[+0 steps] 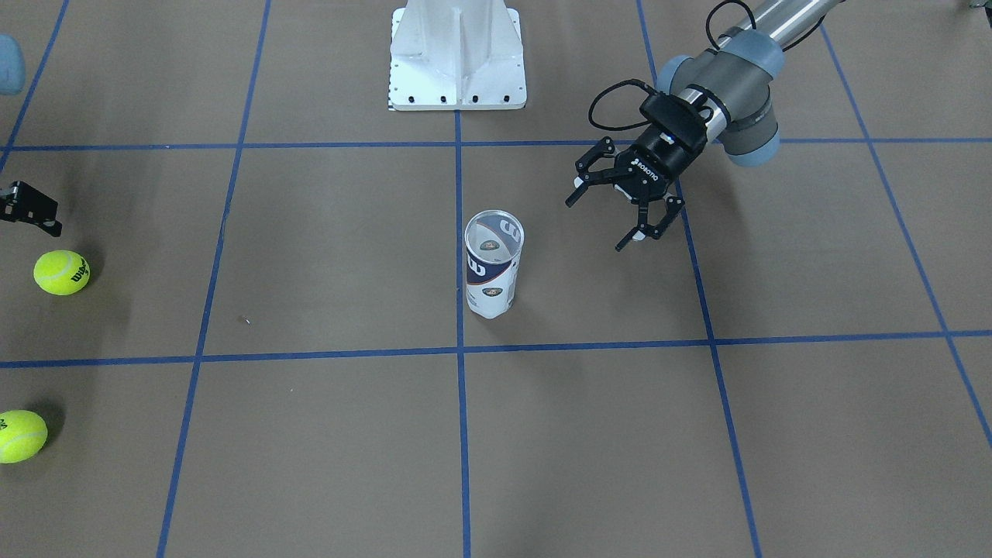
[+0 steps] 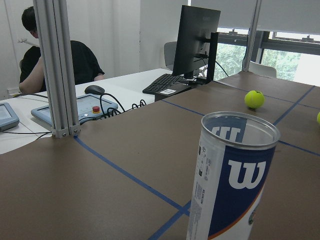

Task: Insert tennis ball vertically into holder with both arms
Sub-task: 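Lower the right gripper onto the nearer yellow tennis ball and grasp it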

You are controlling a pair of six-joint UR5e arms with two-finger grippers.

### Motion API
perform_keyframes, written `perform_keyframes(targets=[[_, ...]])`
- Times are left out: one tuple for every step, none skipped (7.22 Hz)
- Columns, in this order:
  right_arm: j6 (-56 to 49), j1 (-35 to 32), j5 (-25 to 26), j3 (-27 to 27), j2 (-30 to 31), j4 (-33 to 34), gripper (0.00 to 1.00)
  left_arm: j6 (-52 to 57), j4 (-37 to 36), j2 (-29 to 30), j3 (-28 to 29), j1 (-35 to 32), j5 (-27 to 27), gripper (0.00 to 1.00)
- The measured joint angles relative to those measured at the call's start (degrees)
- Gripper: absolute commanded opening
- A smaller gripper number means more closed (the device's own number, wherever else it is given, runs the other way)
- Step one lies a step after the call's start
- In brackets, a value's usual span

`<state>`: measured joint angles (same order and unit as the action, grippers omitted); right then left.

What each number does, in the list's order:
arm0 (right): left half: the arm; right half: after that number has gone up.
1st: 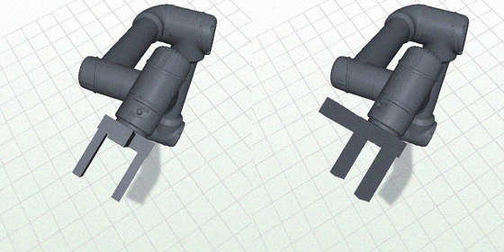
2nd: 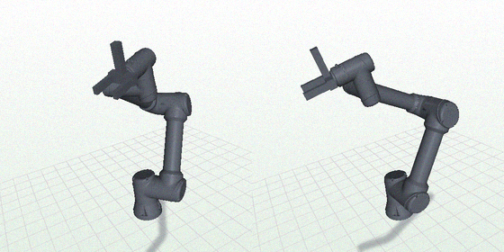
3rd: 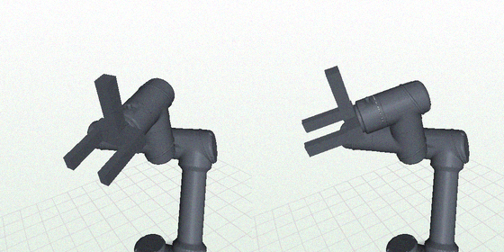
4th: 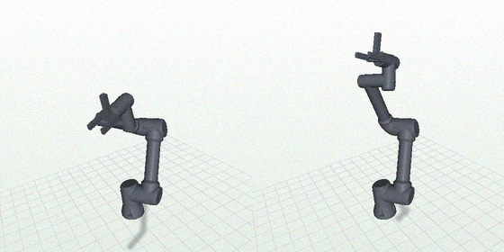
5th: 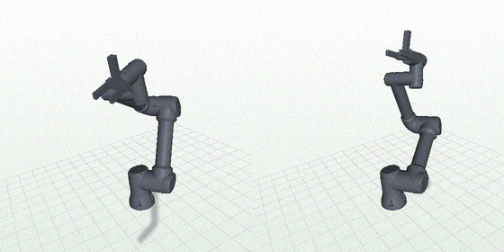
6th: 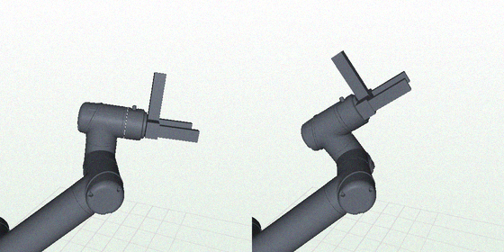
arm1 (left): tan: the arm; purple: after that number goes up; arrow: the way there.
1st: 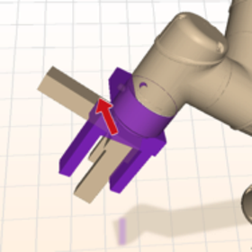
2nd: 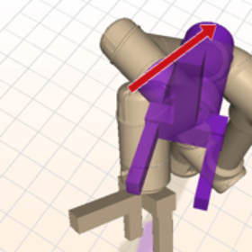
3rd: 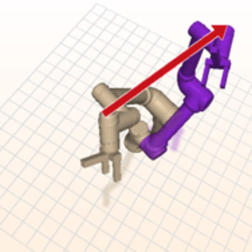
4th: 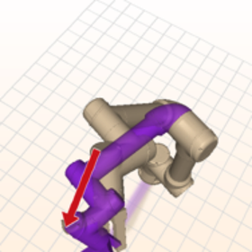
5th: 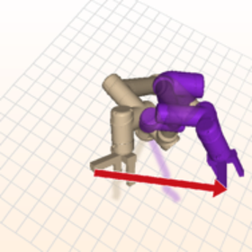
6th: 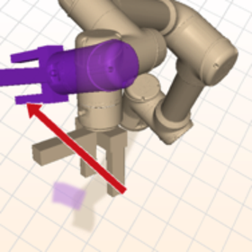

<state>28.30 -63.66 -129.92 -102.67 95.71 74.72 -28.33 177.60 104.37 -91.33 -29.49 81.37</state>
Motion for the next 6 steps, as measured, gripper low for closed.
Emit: perform_keyframes(targets=[[-0.86, 0.32, 0.28, 1.02, -0.43, -0.01, 1.0, 0.02, 0.0, 0.3, 0.08, -0.03, -0.04, 0.99], [-1.23, 0.84, 0.61, 1.92, -1.02, -0.02, 1.0, 0.03, -0.02, 0.51, 0.14, -0.06, -0.06, 0.99], [-1.67, 1.44, 0.93, 3.31, -2.01, -0.02, 1.0, 0.03, 0.0, 0.61, 0.22, -0.15, -0.07, 0.99], [-2.26, 1.87, 1.07, 4.83, -3.04, -0.02, 1.0, 0.03, 0.02, 0.63, 0.34, -0.23, -0.05, 0.99], [-2.59, 2.41, 1.15, 6.08, -3.7, -0.04, 1.0, 0.03, 0.02, 0.65, 0.45, -0.3, -0.04, 0.99], [-2.71, 2.99, 1.26, 7.01, -4.02, -0.07, 1.0, 0.03, 0.02, 0.64, 0.53, -0.34, -0.05, 0.99]])
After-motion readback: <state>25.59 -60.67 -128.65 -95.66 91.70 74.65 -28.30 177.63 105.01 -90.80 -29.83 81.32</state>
